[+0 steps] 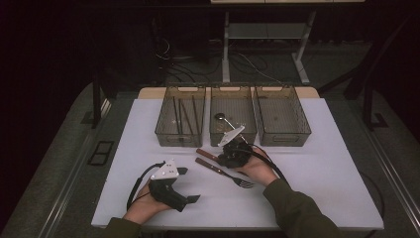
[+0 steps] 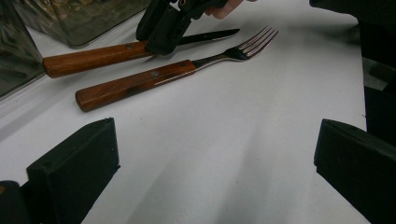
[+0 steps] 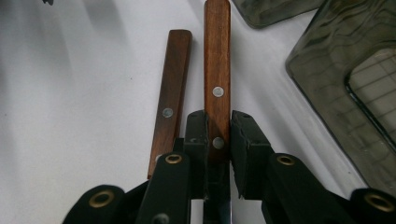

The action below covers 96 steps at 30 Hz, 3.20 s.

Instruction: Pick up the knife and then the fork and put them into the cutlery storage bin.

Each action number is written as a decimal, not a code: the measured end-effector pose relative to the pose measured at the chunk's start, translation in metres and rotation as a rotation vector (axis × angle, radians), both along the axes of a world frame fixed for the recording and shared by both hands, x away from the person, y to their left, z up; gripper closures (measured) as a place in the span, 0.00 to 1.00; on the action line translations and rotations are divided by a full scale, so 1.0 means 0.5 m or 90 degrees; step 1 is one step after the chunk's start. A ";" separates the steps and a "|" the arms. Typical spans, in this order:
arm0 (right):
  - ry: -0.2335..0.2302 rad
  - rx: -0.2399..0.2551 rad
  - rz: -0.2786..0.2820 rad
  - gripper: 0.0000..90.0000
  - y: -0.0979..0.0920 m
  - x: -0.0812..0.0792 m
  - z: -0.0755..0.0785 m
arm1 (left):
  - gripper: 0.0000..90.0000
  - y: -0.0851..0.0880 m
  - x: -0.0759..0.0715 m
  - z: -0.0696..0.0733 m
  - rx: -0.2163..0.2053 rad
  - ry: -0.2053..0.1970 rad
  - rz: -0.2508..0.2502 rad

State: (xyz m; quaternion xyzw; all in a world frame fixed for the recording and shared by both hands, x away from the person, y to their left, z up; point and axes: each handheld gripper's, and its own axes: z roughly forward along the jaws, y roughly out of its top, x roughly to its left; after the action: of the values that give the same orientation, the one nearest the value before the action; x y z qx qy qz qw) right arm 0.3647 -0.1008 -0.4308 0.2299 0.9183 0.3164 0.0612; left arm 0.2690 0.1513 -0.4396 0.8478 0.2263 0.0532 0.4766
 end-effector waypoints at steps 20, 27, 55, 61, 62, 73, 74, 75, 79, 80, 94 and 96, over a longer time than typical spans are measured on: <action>0.019 0.003 0.004 0.86 -0.012 0.011 0.028 | 0.00 0.000 0.000 0.000 -0.003 0.001 0.000; 0.025 -0.081 0.031 0.86 0.005 0.019 0.007 | 0.00 0.000 0.000 0.000 -0.001 -0.001 0.000; 0.075 -0.250 0.088 0.86 0.048 0.044 0.032 | 0.00 0.001 0.001 0.001 -0.001 -0.003 0.000; 0.064 -0.234 0.082 0.86 0.028 0.038 0.061 | 0.00 0.001 0.000 0.000 -0.004 0.001 0.003; 0.063 -0.229 0.082 0.86 0.023 0.038 0.067 | 0.00 0.001 0.000 0.000 -0.003 0.001 0.002; 0.055 -0.162 0.042 0.86 -0.040 0.041 0.126 | 0.00 0.001 0.000 0.000 -0.003 0.004 0.003; 0.051 -0.156 0.041 0.86 -0.048 0.042 0.132 | 0.00 0.001 0.000 0.000 -0.004 0.002 0.004; 0.052 -0.146 0.037 0.86 -0.055 0.042 0.138 | 0.00 0.001 0.000 0.000 -0.003 0.002 0.004; 0.047 -0.116 0.019 0.86 -0.085 0.044 0.164 | 0.00 0.000 0.000 -0.001 -0.005 0.007 0.005; 0.045 -0.110 0.014 0.86 -0.093 0.044 0.170 | 0.00 0.000 0.000 -0.001 -0.006 0.007 0.006; 0.039 -0.050 -0.035 0.86 -0.164 0.055 0.216 | 0.00 0.001 0.000 0.000 -0.003 0.005 0.005; 0.037 -0.047 -0.038 0.86 -0.166 0.055 0.218 | 0.00 0.001 0.000 0.000 -0.003 0.005 0.005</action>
State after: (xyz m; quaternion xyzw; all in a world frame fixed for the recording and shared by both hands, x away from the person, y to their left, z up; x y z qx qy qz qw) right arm 0.3921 -0.1840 -0.3221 0.2636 0.9236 0.2734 0.0527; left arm 0.2691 0.1518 -0.4398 0.8461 0.2314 0.0510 0.4776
